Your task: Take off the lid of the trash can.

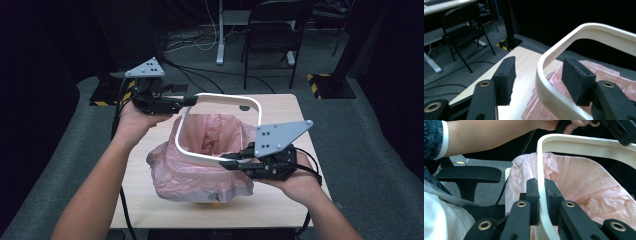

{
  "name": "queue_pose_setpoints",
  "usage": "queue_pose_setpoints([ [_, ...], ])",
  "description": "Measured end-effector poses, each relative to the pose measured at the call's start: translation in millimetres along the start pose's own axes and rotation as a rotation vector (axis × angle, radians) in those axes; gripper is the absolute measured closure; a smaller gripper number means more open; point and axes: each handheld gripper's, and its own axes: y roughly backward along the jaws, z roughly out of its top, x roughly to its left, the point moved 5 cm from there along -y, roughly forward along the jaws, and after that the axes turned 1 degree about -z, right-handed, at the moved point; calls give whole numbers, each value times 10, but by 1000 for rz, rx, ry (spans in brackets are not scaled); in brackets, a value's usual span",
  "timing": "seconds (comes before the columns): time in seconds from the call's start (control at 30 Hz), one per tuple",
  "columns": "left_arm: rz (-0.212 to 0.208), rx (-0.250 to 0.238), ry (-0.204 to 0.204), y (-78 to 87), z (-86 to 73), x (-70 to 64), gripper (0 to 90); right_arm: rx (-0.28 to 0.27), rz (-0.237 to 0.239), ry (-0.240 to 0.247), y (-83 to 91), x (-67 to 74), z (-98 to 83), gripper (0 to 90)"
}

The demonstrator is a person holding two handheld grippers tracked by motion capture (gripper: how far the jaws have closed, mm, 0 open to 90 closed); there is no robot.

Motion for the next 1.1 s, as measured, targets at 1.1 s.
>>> queue_pose_setpoints([
  [1.1,18,13,31,299,-624,35,442,-20,-249,-109,517,-293,-412,829],
])
